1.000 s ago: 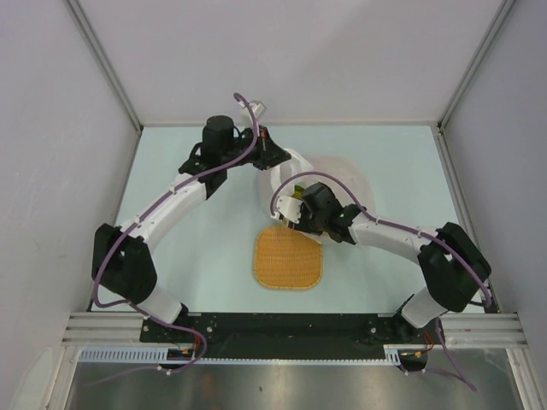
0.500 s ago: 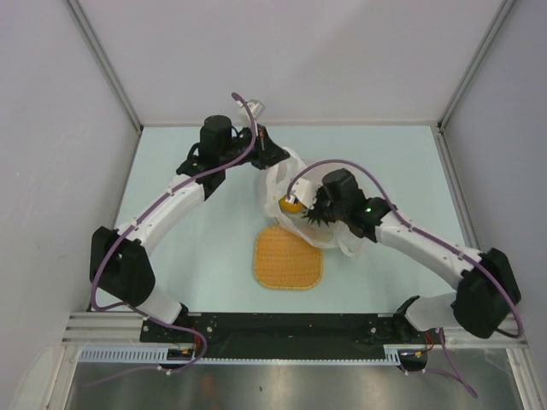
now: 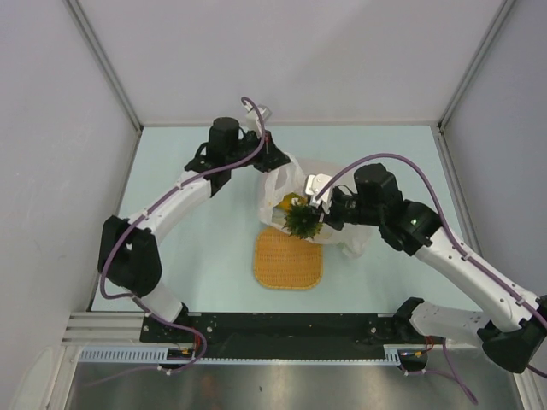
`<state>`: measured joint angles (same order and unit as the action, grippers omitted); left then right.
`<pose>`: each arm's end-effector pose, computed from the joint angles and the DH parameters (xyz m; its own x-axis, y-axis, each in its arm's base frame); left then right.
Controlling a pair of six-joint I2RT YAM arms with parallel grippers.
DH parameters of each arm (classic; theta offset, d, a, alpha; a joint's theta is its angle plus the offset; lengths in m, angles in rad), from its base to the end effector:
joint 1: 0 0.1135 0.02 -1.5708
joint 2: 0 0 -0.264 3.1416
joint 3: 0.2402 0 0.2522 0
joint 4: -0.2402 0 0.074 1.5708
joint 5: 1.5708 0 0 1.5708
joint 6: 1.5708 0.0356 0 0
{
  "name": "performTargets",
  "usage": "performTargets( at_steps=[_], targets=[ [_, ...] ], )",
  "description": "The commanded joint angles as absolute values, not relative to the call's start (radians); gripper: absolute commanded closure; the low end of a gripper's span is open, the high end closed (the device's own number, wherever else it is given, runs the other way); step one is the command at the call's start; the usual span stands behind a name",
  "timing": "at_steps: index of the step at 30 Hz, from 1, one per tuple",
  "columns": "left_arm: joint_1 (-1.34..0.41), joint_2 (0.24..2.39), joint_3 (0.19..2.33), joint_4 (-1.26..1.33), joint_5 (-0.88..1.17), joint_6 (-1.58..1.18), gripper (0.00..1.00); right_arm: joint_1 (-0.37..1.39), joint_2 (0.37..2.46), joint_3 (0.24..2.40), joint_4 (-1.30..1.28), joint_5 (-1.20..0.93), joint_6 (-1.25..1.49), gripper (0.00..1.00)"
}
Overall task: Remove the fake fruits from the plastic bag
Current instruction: Place the fake fruit on the plate.
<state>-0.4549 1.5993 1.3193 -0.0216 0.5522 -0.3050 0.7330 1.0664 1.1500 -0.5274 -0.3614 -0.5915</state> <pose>0.3324 -0.1834 0.3364 -0.5020 -0.0391 -0.8640 0.7059 0.5588 -0.4354 0.1613 0.1622 0.3788 0.2164 -0.5070 -0.8343 -0.8945 0.2395 -0.3776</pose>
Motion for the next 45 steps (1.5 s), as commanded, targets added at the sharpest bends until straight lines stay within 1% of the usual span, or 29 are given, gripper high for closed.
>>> performTargets(
  at_steps=[1,5,7,8,11,17,31,37,38,39,40,41,43,44,45],
  targets=[
    [-0.442,1.658,1.403,-0.028,0.549,-0.261,1.00,0.773,1.101,1.219,-0.474,-0.515,-0.445,1.00],
    [-0.411,1.761,1.480,-0.009,0.571,-0.293,1.00,0.770,1.173,1.220,-0.440,-0.626,-0.390,1.00],
    [-0.399,1.802,1.566,-0.011,0.580,-0.291,1.00,0.758,1.224,1.218,-0.414,-0.691,-0.380,1.00],
    [-0.387,1.843,1.631,-0.009,0.583,-0.291,1.00,0.753,1.242,1.218,-0.405,-0.707,-0.376,1.00],
    [-0.373,1.885,1.731,0.018,0.578,-0.287,1.00,0.752,1.317,1.218,-0.373,-0.750,-0.370,1.00],
    [-0.368,1.927,1.842,0.049,0.546,-0.259,1.00,0.755,1.422,1.218,-0.351,-0.790,-0.370,1.00],
    [-0.368,1.875,1.730,0.032,0.549,-0.259,1.00,0.704,1.543,1.190,-0.281,-0.841,-0.304,1.00],
    [-0.368,1.873,1.718,0.029,0.551,-0.256,1.00,0.681,1.592,1.190,-0.247,-0.813,-0.290,1.00],
    [-0.368,1.875,1.718,0.029,0.551,-0.256,1.00,0.683,1.595,1.189,-0.239,-0.804,-0.285,0.91],
    [-0.368,1.876,1.720,0.029,0.551,-0.258,1.00,0.680,1.600,1.189,-0.233,-0.792,-0.281,0.78],
    [-0.368,1.878,1.718,0.029,0.551,-0.261,1.00,0.680,1.600,1.190,-0.229,-0.792,-0.272,0.66],
    [-0.368,1.876,1.715,0.029,0.549,-0.264,1.00,0.680,1.598,1.190,-0.226,-0.793,-0.272,0.58],
    [-0.368,1.876,1.710,0.035,0.558,-0.279,1.00,0.684,1.586,1.189,-0.227,-0.796,-0.273,0.51],
    [-0.368,1.875,1.704,0.037,0.561,-0.284,1.00,0.686,1.580,1.190,-0.236,-0.796,-0.278,0.46],
    [-0.368,1.875,1.704,0.037,0.564,-0.291,1.00,0.684,1.575,1.190,-0.238,-0.793,-0.281,0.44]
  ],
)
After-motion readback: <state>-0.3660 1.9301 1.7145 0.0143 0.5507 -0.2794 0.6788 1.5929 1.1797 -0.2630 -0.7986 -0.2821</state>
